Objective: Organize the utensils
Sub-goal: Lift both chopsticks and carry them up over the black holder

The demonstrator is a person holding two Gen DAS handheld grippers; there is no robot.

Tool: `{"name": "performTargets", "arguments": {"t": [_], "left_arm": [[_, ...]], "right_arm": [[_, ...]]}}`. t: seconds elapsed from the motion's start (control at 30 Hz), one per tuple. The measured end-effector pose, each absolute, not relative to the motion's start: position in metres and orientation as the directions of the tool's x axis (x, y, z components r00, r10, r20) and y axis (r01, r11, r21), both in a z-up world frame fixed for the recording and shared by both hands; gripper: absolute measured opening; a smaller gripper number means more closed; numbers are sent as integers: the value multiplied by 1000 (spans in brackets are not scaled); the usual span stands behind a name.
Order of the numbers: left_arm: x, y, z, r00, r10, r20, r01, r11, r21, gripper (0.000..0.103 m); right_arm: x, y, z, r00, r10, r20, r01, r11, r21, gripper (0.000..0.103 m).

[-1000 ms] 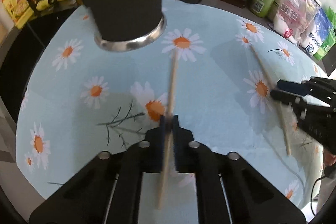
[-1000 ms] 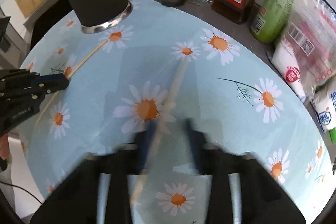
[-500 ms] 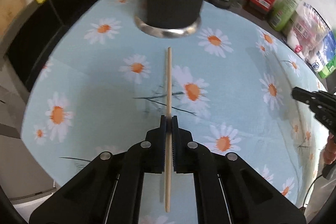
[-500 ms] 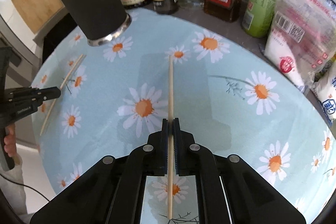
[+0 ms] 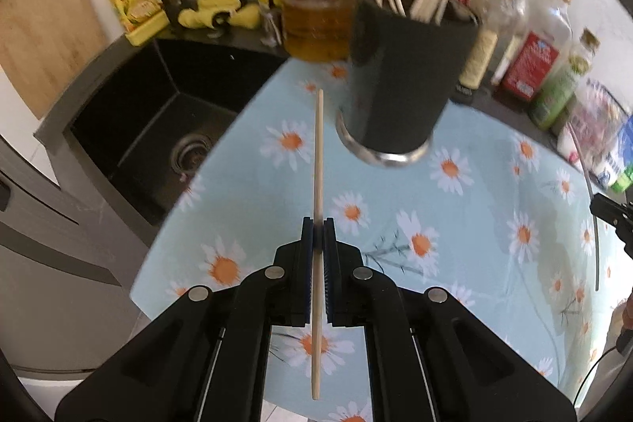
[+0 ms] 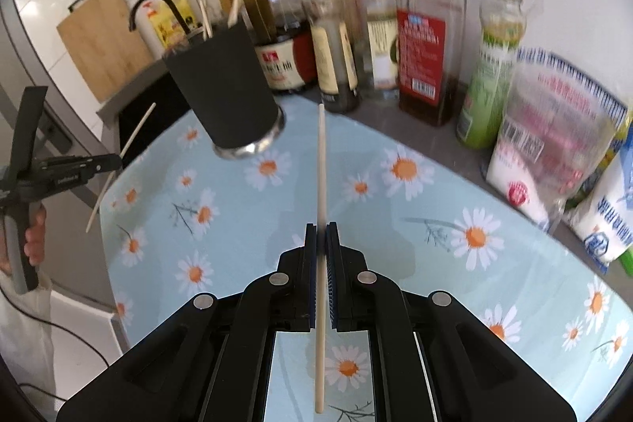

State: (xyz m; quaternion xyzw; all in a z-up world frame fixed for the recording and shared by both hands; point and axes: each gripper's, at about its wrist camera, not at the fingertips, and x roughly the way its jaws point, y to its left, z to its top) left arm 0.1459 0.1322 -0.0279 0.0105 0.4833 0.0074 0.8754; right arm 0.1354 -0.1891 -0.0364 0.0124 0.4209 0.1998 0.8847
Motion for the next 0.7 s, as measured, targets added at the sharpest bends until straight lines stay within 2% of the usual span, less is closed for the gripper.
{"name": "performTargets", "arguments": {"t": [0.33,0.7], "left_arm": [[170,153,2,571,-8,-821,8,1000,-4,5],[212,180,33,610,-45,-791,67,998,-4,5]], "right_arm": [[163,-174,-3,601,373,-707,-338,920,199,5],[184,-128,48,676,429,-599,-376,900,221,5]]}}
